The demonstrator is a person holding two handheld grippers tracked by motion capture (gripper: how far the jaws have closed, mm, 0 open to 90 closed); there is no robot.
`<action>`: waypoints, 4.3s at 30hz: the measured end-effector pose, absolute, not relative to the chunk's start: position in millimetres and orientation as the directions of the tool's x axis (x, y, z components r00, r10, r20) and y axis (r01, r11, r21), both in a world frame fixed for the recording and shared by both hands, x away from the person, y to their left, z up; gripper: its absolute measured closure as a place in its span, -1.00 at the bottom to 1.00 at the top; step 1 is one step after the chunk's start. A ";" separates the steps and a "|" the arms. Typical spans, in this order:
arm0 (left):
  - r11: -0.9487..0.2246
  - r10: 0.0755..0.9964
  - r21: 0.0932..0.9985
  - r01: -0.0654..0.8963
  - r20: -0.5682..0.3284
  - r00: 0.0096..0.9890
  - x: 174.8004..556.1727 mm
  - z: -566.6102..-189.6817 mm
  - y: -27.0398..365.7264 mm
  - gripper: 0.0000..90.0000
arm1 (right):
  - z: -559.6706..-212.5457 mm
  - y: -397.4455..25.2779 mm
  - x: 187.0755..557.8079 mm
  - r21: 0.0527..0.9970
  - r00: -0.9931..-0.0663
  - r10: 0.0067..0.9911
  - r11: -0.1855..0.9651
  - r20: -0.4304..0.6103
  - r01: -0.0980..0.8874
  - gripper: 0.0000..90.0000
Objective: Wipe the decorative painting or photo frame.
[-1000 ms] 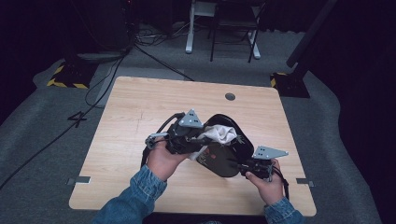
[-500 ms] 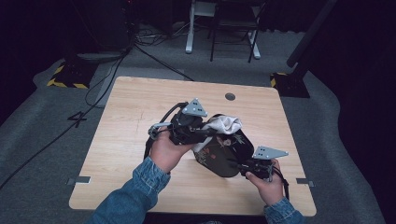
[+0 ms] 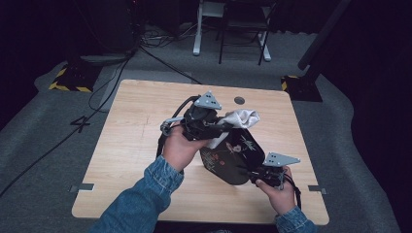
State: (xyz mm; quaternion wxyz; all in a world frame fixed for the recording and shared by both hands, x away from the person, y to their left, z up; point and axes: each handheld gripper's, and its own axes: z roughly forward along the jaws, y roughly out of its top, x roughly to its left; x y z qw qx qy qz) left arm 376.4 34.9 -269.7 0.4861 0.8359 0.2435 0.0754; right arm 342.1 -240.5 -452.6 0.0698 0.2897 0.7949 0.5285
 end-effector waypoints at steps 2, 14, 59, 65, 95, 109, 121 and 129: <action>-0.408 0.483 0.848 0.340 -0.116 0.868 379.4 -269.1 32.5 0.67 | -452.4 -240.6 342.0 0.880 -0.822 0.535 0.277 0.194 0.387 0.78; -0.353 0.482 0.863 0.362 -0.163 0.861 393.2 -269.0 17.4 0.67 | -452.2 -240.6 341.5 0.879 -0.824 0.534 0.280 0.190 0.385 0.78; -0.346 0.584 0.858 0.380 -0.120 0.803 419.9 -290.0 23.3 0.67 | -451.6 -240.9 339.9 0.881 -0.826 0.531 0.281 0.187 0.380 0.79; -0.326 0.594 0.855 0.404 -0.147 0.791 424.3 -298.1 30.7 0.67 | -451.7 -241.0 340.0 0.881 -0.827 0.531 0.281 0.188 0.380 0.79; -0.275 0.648 0.830 0.486 -0.213 0.731 439.5 -338.4 42.5 0.67 | -451.6 -241.0 339.8 0.881 -0.831 0.524 0.285 0.188 0.378 0.79; -0.252 0.663 0.809 0.532 -0.256 0.703 442.5 -362.9 48.6 0.67 | -451.5 -240.7 339.5 0.881 -0.833 0.521 0.286 0.187 0.377 0.78; -0.268 0.673 0.797 0.542 -0.248 0.697 440.9 -375.1 55.7 0.67 | -451.4 -240.4 339.0 0.881 -0.835 0.518 0.288 0.187 0.376 0.79; -0.261 0.681 0.792 0.553 -0.255 0.687 438.7 -384.0 63.2 0.67 | -451.4 -240.2 339.0 0.881 -0.835 0.517 0.288 0.188 0.376 0.79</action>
